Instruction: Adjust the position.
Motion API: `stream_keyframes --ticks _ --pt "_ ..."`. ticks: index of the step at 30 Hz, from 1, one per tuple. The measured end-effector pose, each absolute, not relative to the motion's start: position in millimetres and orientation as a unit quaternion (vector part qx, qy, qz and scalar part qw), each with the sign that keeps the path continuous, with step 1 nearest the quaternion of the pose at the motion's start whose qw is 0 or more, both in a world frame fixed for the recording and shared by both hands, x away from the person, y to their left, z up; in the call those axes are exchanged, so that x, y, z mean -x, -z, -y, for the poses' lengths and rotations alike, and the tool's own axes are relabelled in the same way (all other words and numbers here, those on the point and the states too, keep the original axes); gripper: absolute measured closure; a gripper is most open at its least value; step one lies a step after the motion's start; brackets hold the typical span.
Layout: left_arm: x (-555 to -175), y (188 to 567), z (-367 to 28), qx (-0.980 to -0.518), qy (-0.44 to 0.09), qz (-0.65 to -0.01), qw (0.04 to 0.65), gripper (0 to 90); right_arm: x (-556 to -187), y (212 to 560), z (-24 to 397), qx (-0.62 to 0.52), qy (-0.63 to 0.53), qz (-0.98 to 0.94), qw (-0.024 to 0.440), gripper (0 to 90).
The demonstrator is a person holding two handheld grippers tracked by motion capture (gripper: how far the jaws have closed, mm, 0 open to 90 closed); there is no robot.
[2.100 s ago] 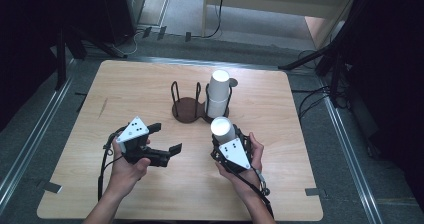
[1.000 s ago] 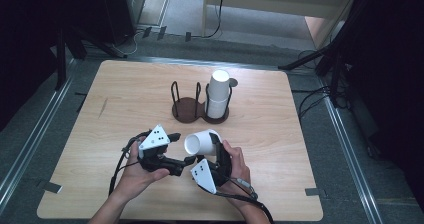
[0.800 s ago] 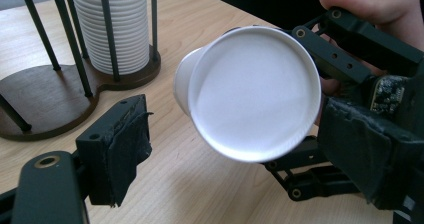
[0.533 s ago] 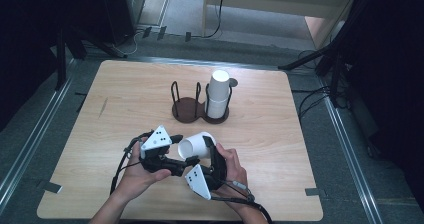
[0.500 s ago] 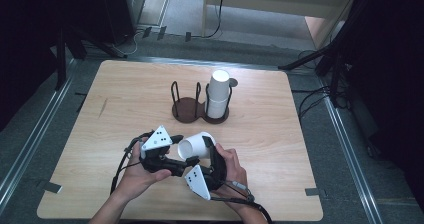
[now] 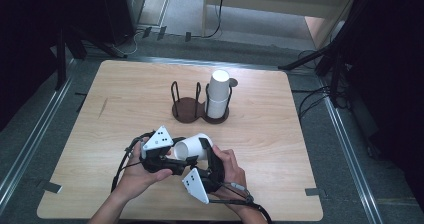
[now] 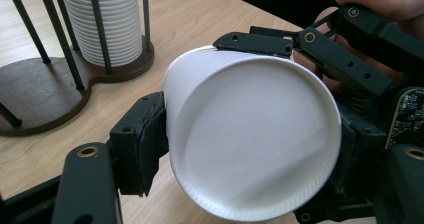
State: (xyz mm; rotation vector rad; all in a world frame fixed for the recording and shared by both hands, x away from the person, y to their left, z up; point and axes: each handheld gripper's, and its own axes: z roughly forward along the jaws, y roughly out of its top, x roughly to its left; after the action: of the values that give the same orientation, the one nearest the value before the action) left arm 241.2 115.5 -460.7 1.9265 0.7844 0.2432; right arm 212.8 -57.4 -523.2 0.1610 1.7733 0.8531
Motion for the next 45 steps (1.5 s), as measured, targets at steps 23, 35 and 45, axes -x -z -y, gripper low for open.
stream_keyframes --ticks 23,35,45 --pt "-246 459 -133 -0.754 -0.122 -0.349 0.542 33.9 -215 519 62 -0.072 -0.366 -0.735 0.566 14.6" --pt "-248 463 -143 -0.715 -0.198 -0.349 0.573 33.9 -220 506 73 -0.125 -0.416 -0.724 0.536 14.3" --pt "-248 467 -143 -0.700 -0.212 -0.345 0.589 33.9 -223 498 78 -0.176 -0.441 -0.712 0.518 18.1"
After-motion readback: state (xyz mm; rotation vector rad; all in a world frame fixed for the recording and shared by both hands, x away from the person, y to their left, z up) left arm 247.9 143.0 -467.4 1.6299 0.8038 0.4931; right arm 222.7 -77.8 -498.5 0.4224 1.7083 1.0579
